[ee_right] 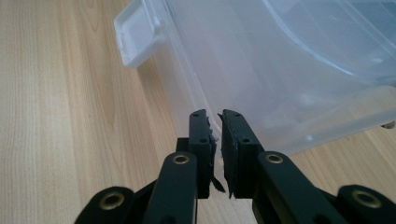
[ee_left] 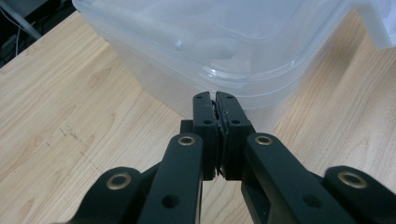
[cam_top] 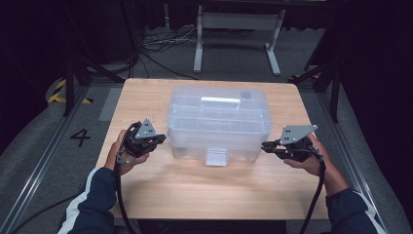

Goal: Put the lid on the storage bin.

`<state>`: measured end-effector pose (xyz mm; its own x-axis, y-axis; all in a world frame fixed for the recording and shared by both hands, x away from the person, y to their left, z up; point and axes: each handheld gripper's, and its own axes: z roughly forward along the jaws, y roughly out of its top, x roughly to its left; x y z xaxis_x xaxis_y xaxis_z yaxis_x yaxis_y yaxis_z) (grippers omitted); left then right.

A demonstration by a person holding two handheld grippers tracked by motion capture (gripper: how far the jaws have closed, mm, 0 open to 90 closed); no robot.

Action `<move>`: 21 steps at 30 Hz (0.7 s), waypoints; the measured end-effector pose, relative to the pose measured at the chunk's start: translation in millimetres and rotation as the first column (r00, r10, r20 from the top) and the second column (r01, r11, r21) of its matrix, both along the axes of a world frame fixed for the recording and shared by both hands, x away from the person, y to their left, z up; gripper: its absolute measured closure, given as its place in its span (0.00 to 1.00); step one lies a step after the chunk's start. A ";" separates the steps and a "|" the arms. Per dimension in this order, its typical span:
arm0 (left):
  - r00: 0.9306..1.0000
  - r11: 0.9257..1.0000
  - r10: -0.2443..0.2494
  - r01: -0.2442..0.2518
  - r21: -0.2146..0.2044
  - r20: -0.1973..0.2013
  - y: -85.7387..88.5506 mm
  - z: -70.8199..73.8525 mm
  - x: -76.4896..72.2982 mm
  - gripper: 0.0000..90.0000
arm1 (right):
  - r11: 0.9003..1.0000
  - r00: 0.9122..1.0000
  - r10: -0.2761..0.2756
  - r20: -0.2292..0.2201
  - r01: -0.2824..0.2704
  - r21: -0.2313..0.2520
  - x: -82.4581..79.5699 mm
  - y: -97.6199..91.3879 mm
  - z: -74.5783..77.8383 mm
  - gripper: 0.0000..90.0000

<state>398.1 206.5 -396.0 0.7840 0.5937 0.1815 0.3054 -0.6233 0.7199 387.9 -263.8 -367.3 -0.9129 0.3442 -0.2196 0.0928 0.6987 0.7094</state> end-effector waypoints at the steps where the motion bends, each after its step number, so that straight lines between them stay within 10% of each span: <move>1: 1.000 1.000 0.002 -0.002 0.002 0.005 0.1 -0.2 -0.6 0.97 | 1.000 1.000 -0.003 0.000 0.003 0.002 -0.3 -0.7 0.1 0.92; 21: 1.000 0.996 0.017 -0.016 0.085 -0.007 18.2 -22.0 -20.0 0.89 | 0.989 0.989 -0.145 0.026 0.145 0.005 -8.1 -40.6 -5.3 0.81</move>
